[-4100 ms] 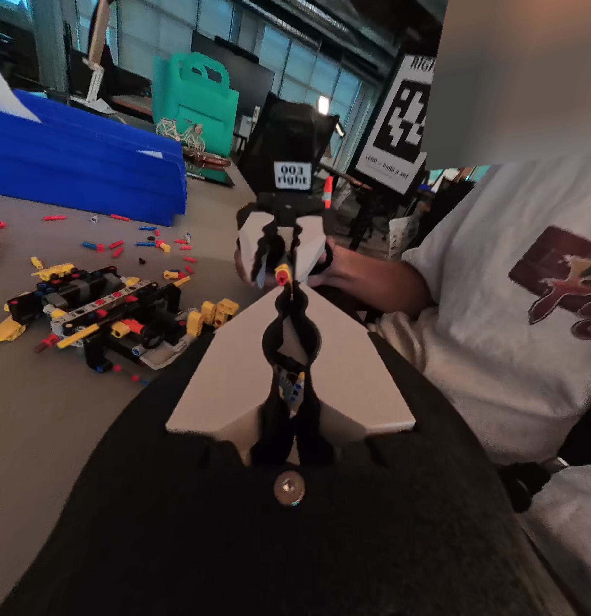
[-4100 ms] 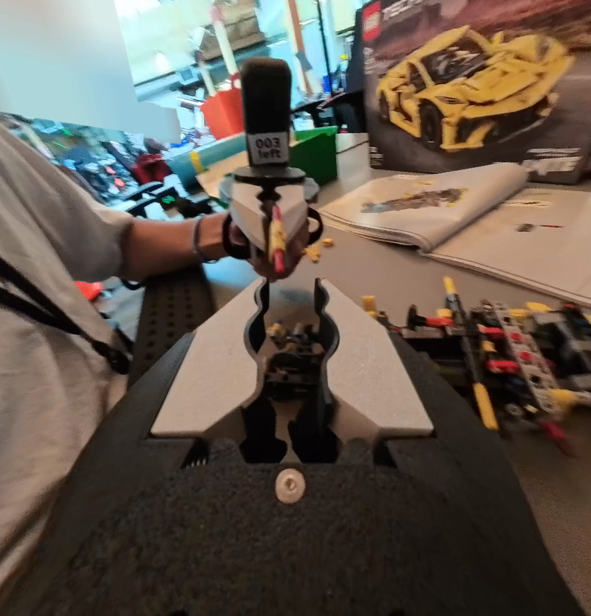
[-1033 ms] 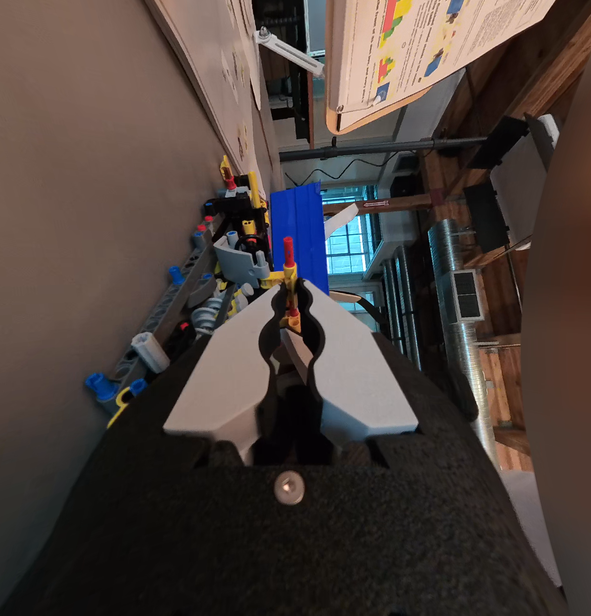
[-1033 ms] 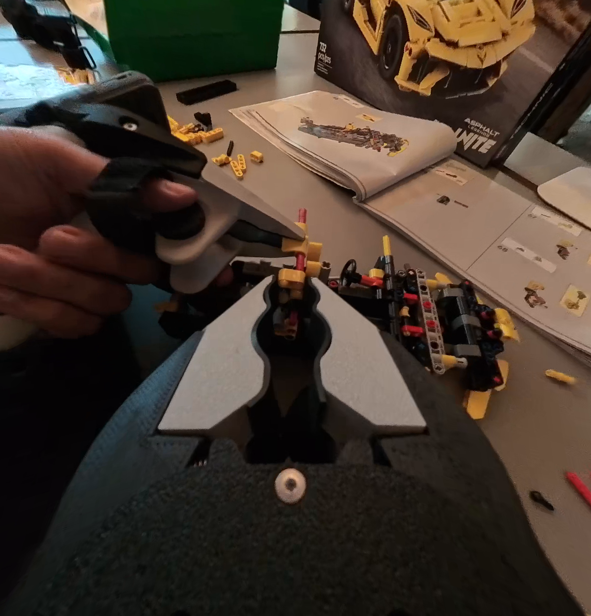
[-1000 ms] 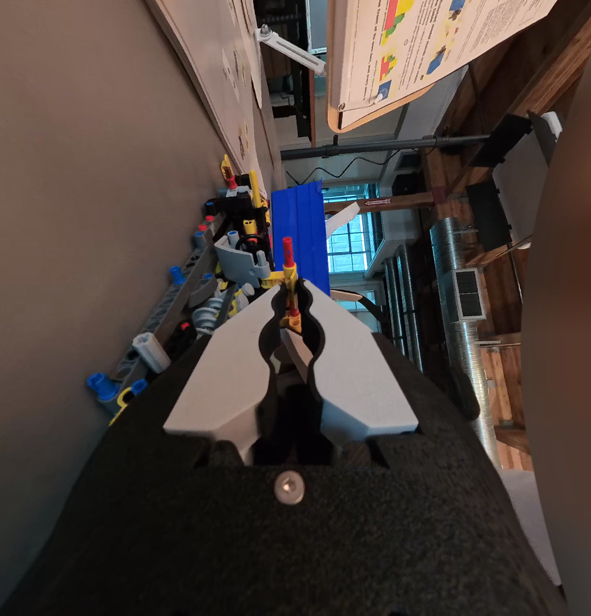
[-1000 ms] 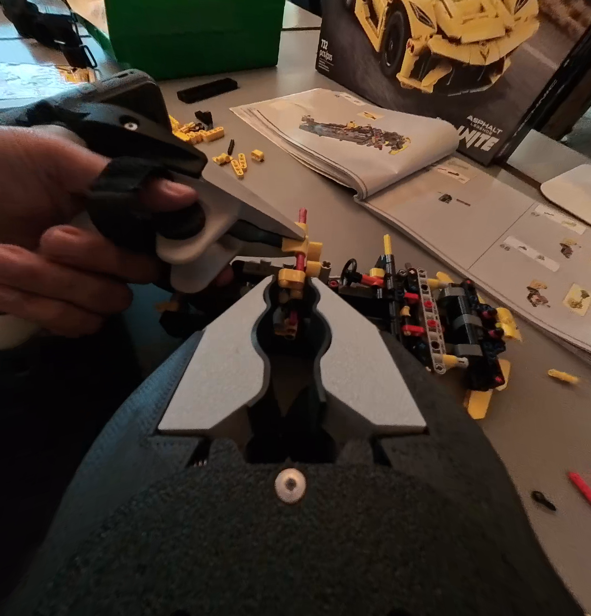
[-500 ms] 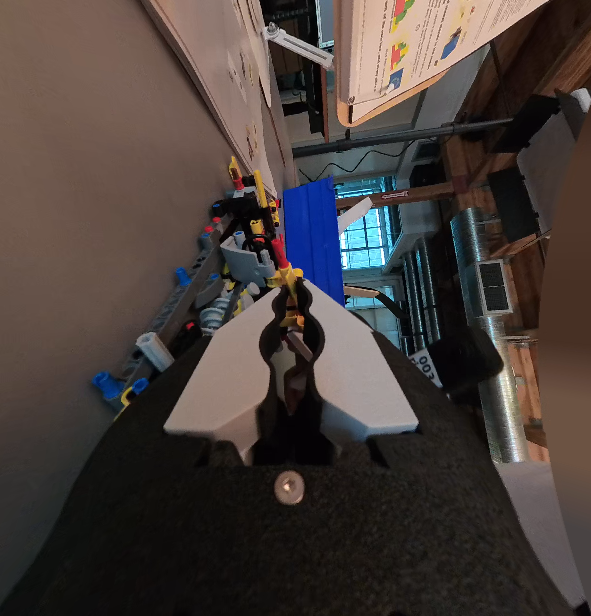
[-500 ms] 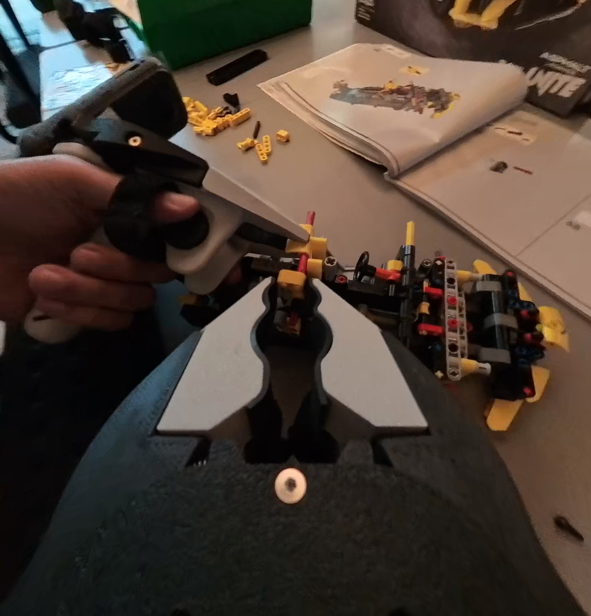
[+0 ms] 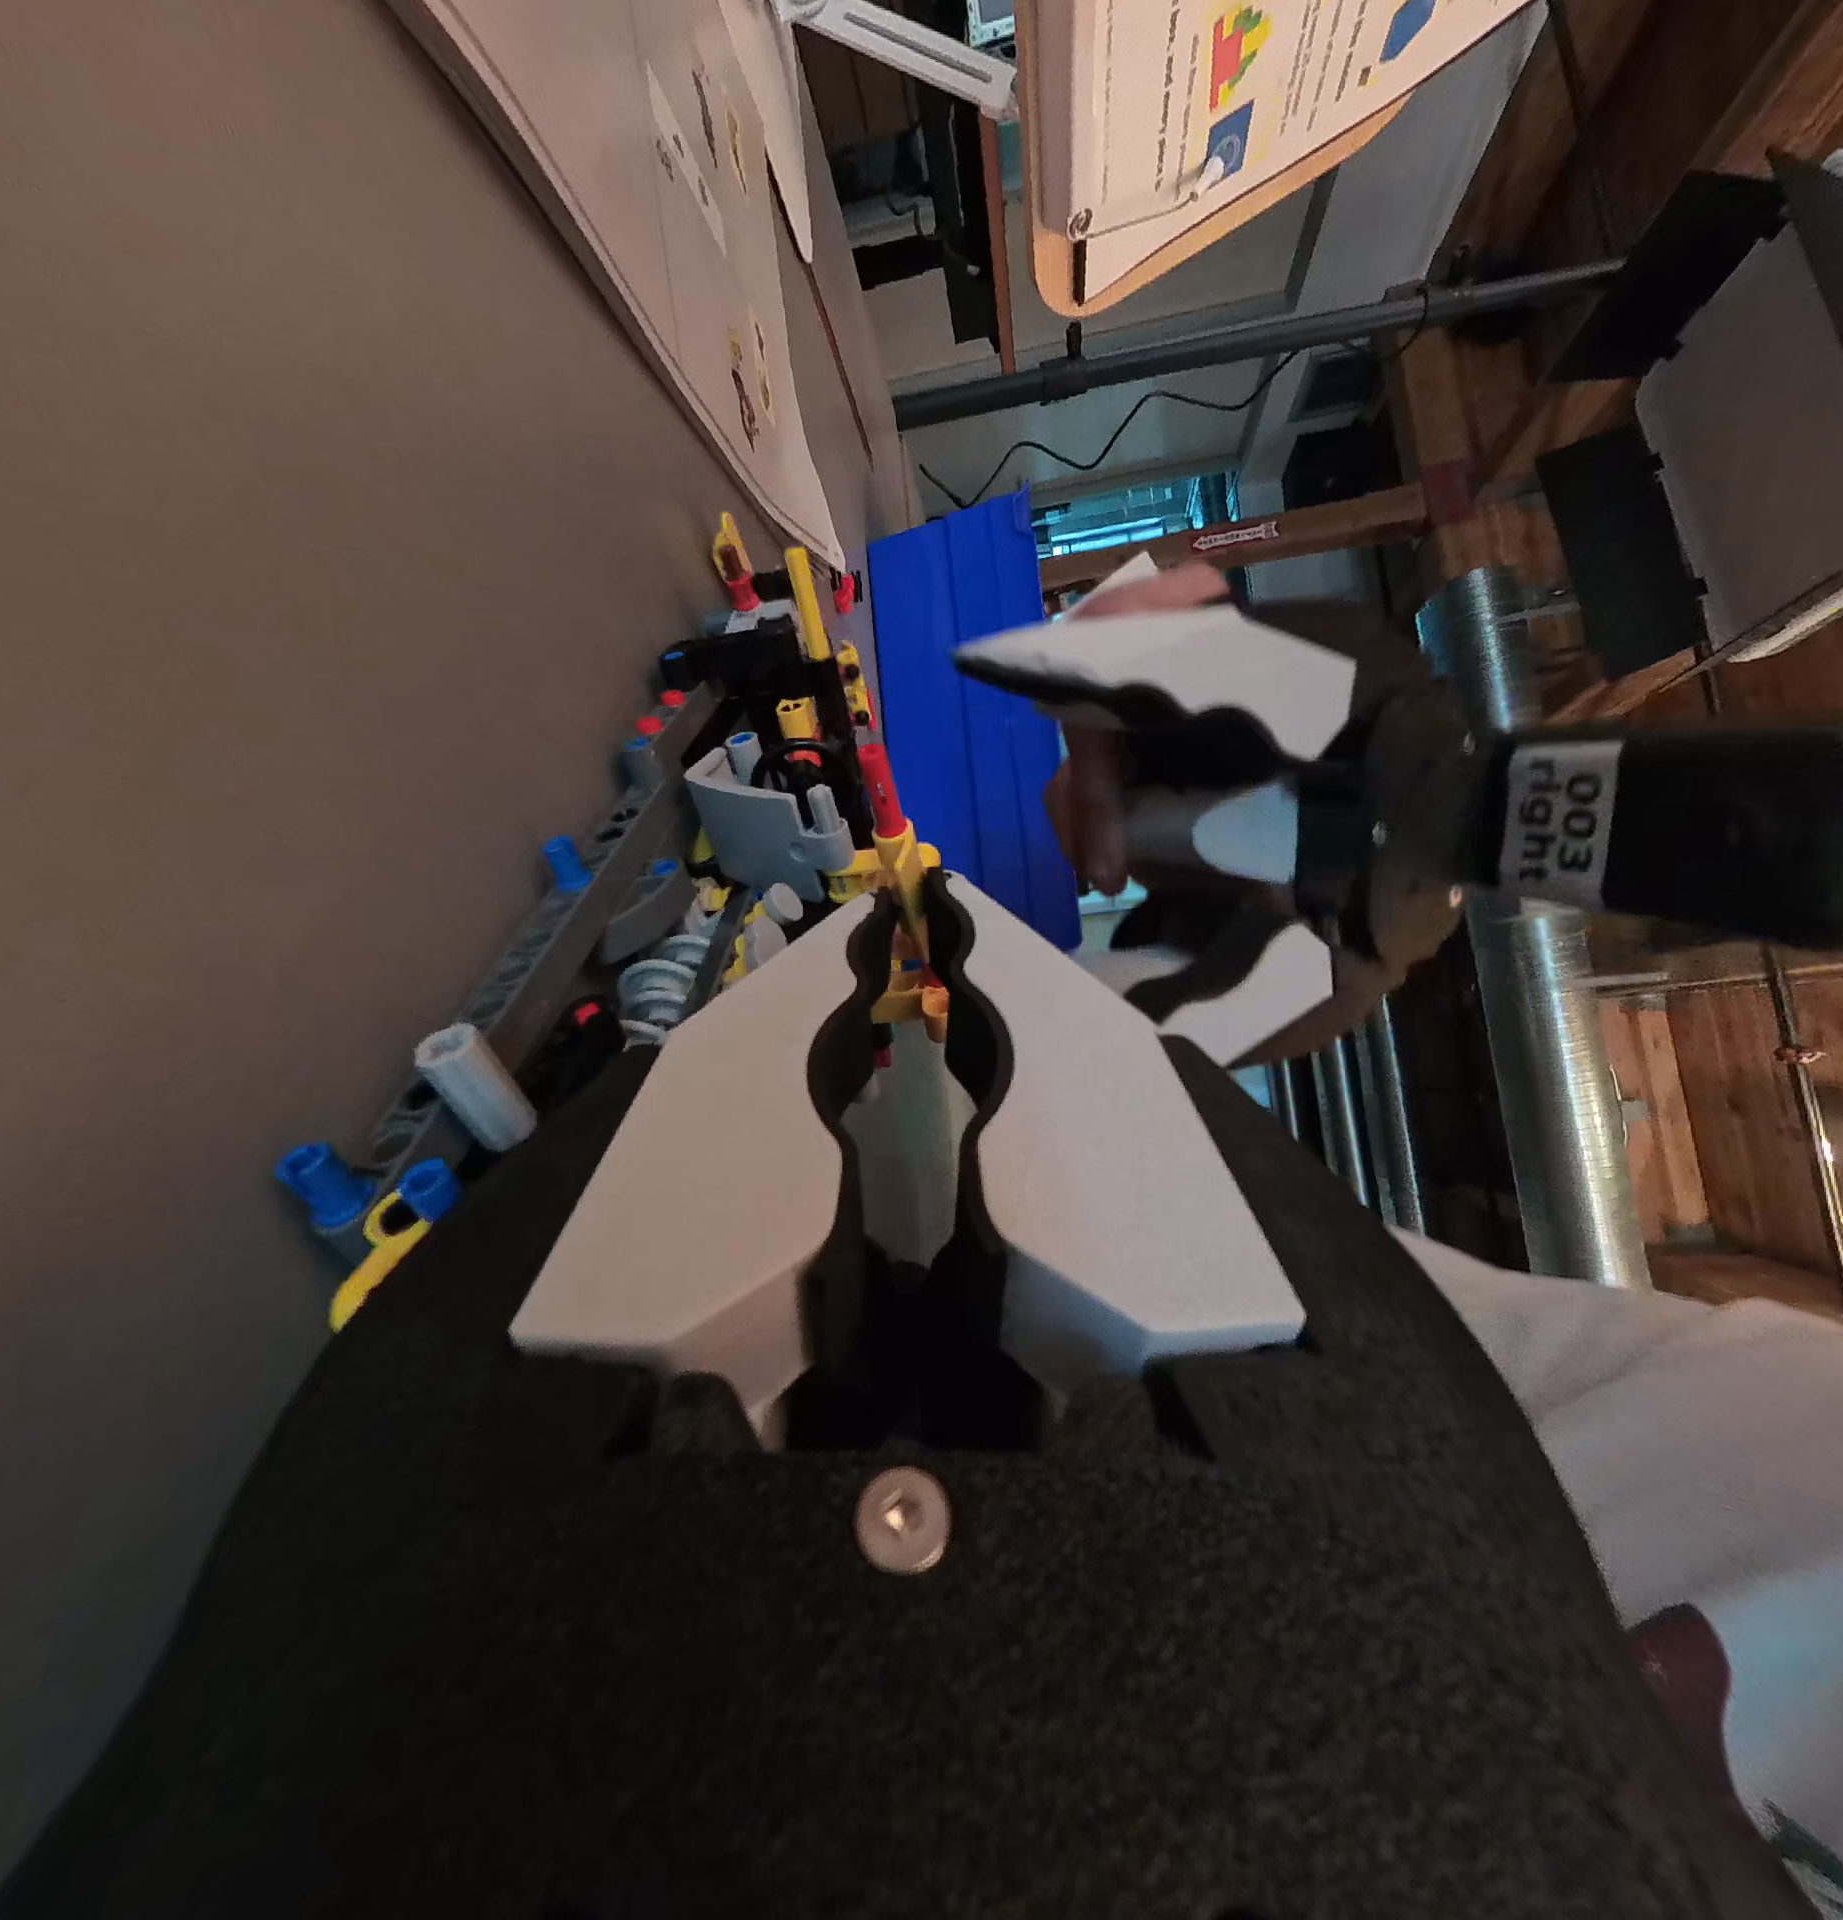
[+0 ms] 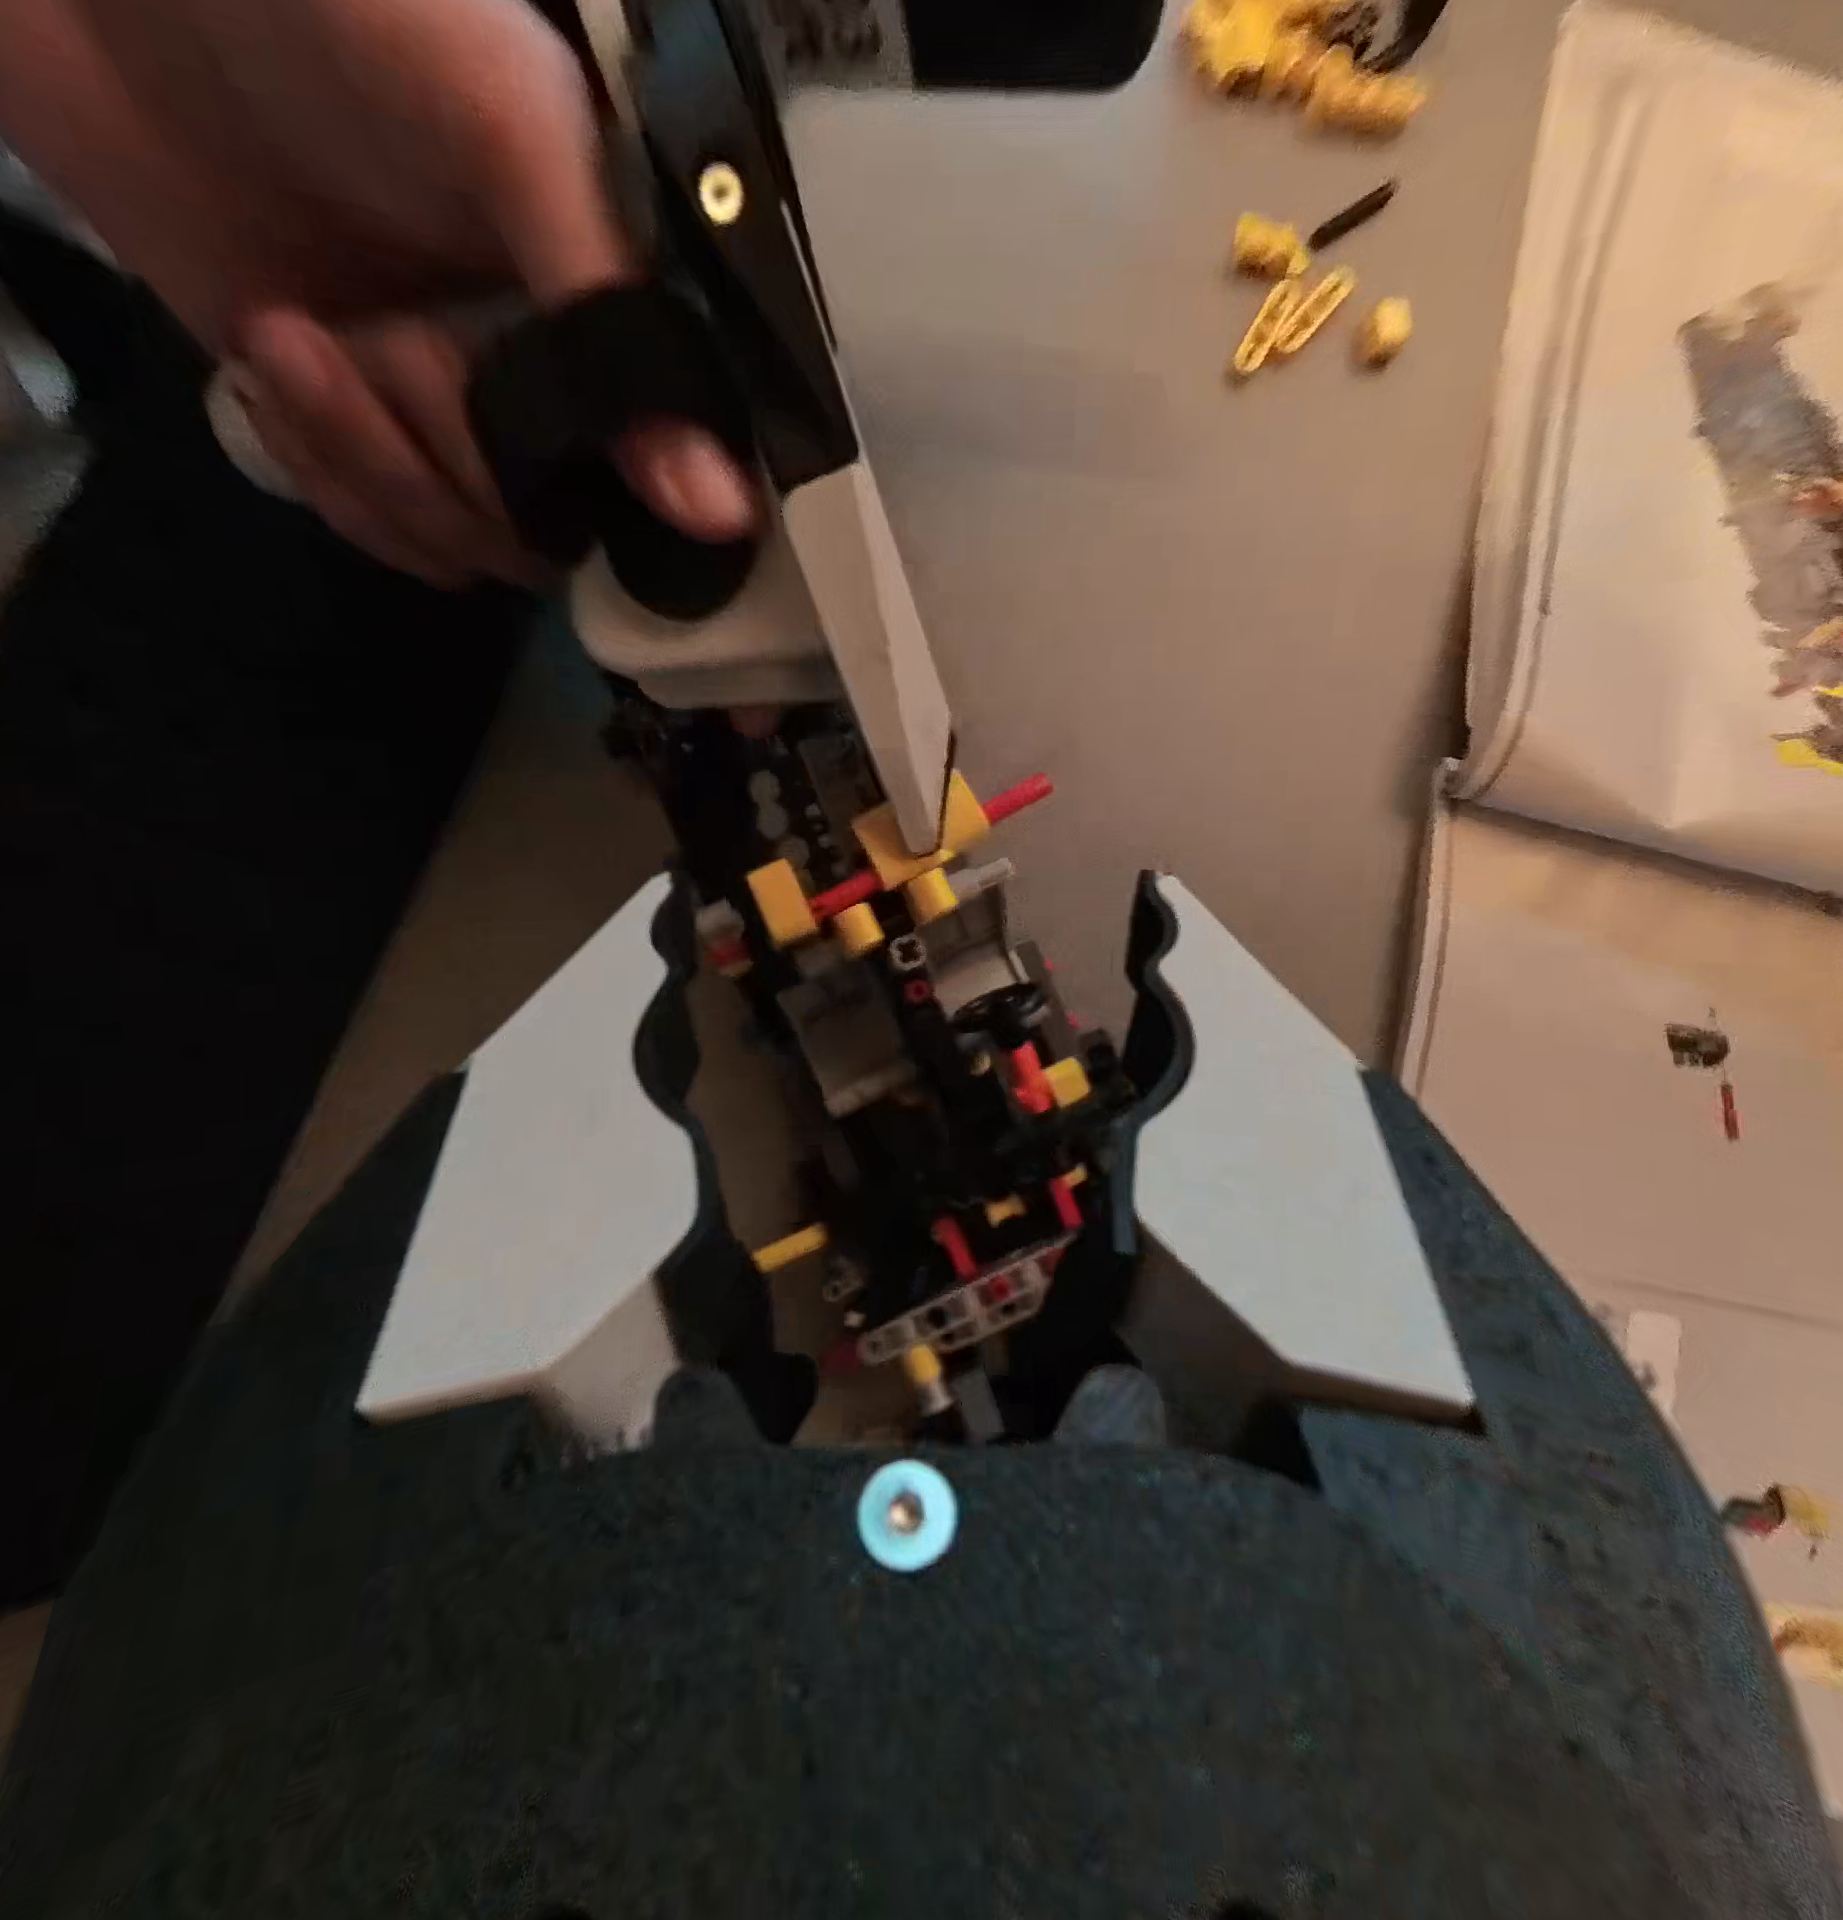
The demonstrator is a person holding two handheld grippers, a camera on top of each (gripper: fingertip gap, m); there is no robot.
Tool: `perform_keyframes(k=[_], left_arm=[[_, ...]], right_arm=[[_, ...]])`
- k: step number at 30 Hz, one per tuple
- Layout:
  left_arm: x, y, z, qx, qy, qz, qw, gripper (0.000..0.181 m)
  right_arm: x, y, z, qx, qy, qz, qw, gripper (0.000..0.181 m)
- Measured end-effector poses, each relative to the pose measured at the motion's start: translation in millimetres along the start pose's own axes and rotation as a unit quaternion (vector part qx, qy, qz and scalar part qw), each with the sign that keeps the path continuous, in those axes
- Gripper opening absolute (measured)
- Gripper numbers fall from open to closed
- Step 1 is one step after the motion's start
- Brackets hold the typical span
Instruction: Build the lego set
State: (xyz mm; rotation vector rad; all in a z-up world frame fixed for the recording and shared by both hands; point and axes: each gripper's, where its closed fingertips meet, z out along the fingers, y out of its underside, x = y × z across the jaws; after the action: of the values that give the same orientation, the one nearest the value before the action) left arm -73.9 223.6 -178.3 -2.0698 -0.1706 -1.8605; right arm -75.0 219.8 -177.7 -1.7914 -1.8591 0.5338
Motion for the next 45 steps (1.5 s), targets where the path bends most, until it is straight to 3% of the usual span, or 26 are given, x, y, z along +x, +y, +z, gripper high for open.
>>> perform_keyframes(k=[3,6,16,24,30,41,45], left_arm=[[0.1,1.5,1.2,-0.009,0.001,-0.001,1.000,0.006],[0.2,2.4,2.8,-0.020,0.003,-0.005,1.000,0.006],[-0.8,8.0,8.3,-0.073,0.008,-0.016,0.997,0.006],[2.0,8.4,12.2,-0.110,0.014,-0.002,0.994,0.006],[3.6,4.7,12.6,-0.140,0.002,0.073,0.987,0.006],[8.8,6.0,16.6,-0.233,0.013,0.142,0.962,0.006],[8.2,6.3,18.0,-0.257,0.020,0.130,0.957,0.006]], right_arm=[[3.5,12.7,17.7,-0.064,-0.026,-0.059,0.996,0.085],[-0.3,6.9,17.5,-0.063,-0.051,-0.110,0.991,0.073],[-11.4,14.4,18.1,-0.096,-0.151,-0.123,0.976,0.069],[-8.9,15.1,15.2,-0.081,-0.126,-0.141,0.979,0.067],[-3.3,11.9,13.3,-0.067,-0.091,-0.145,0.983,0.067],[-2.5,13.6,14.7,-0.071,-0.104,-0.127,0.984,0.071],[-2.1,15.6,14.0,-0.079,-0.111,-0.121,0.983,0.071]])
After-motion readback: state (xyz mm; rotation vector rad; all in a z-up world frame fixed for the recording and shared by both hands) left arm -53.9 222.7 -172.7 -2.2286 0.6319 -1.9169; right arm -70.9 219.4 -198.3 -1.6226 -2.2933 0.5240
